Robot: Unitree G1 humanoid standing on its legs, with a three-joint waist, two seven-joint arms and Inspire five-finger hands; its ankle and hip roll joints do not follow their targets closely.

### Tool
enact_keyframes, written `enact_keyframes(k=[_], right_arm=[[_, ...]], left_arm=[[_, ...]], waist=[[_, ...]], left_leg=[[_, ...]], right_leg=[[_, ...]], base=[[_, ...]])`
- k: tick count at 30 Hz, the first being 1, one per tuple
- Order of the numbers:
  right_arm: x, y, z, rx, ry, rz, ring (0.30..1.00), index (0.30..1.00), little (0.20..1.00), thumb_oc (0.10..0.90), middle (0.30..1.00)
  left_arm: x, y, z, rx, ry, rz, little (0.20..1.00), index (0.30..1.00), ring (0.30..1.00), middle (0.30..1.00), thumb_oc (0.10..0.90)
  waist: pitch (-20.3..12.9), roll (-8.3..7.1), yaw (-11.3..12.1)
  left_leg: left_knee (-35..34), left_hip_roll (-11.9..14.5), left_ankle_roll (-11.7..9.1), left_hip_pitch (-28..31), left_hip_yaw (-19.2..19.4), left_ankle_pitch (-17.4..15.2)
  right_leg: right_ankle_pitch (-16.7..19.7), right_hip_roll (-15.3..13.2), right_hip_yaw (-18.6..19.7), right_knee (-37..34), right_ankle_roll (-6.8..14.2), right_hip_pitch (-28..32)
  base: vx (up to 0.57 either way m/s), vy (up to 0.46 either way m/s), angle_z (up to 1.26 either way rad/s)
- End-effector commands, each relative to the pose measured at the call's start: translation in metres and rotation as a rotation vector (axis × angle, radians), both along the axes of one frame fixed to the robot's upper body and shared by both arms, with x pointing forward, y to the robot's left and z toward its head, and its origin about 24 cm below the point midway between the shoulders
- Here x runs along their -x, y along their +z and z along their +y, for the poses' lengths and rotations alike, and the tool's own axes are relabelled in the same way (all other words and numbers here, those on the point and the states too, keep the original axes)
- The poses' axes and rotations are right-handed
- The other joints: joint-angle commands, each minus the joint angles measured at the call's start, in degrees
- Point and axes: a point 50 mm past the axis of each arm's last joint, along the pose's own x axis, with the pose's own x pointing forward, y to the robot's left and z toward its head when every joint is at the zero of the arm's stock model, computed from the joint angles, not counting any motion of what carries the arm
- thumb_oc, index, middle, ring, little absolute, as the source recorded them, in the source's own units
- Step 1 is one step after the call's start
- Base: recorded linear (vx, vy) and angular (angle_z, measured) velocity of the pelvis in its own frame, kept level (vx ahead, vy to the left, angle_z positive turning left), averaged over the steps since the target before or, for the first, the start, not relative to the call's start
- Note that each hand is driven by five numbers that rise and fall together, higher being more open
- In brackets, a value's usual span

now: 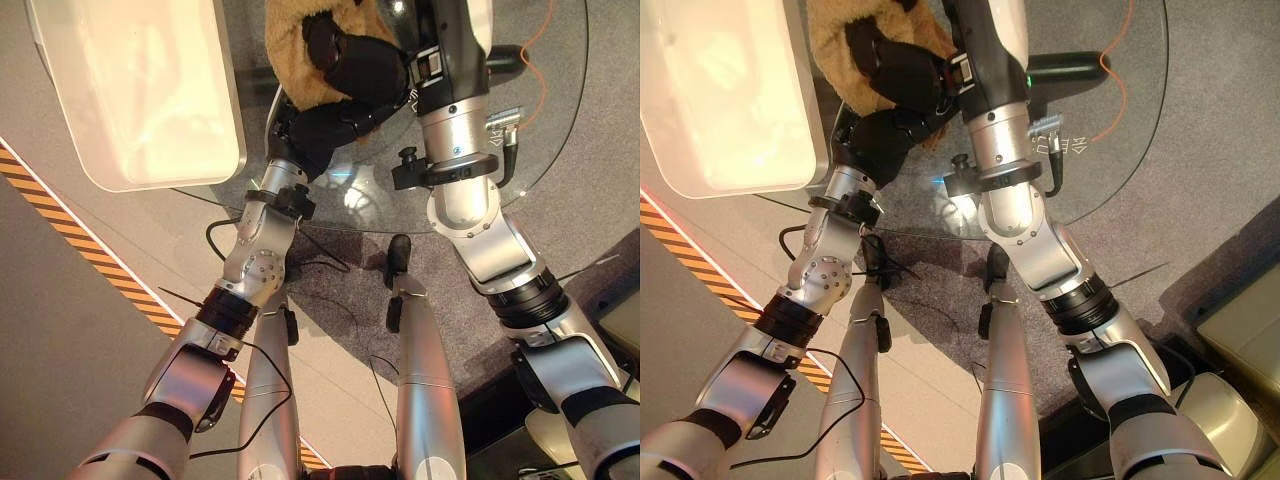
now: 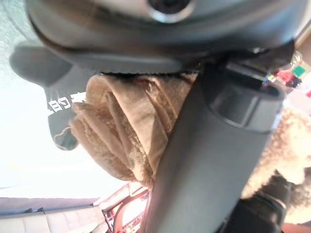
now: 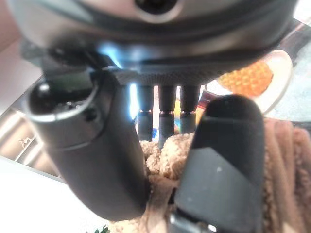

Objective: Wipe the table with a cloth and put it in the basket.

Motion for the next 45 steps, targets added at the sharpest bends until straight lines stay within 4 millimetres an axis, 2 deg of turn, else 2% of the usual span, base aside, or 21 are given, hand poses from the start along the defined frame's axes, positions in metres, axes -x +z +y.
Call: enact_keyframes(k=[1, 14, 45], right_arm=[[0.048, 0.053, 0.011, -0.106, 0.159, -0.367, 0.900, 0.900, 0.900, 0.800, 0.900], [0.040, 0.044, 0.008, -0.114, 0.154, -0.356, 0.900, 0.900, 0.900, 0.800, 0.900], [0.033, 0.045, 0.006, -0.106, 0.139, -0.351, 0.900, 0.900, 0.900, 0.800, 0.900]], left_arm=[[0.025, 0.057, -0.013, 0.110, -0.113, -0.331, 0.200, 0.300, 0.300, 0.300, 0.100], [0.025, 0.056, -0.012, 0.144, -0.125, -0.340, 0.200, 0.300, 0.300, 0.300, 0.100], [0.021, 0.058, -0.010, 0.154, -0.137, -0.347, 0.200, 0.300, 0.300, 0.300, 0.100]], waist=[[-1.1, -0.95, 1.3], [-1.1, -0.99, 1.3], [-1.1, -0.94, 1.3]], left_leg=[[1.3, -6.3, 5.1, 3.8, 2.9, -6.4], [1.2, -6.4, 5.2, 3.9, 2.7, -6.6], [1.6, -6.6, 5.1, 3.9, 2.8, -6.8]], right_leg=[[4.2, 7.6, -1.8, -10.2, -2.4, 5.3], [4.1, 7.5, -2.1, -10.3, -2.3, 5.4], [4.2, 7.4, -2.2, -10.2, -2.3, 5.4]], base=[[0.00, 0.000, 0.00], [0.00, 0.000, 0.00], [0.00, 0.000, 0.00]])
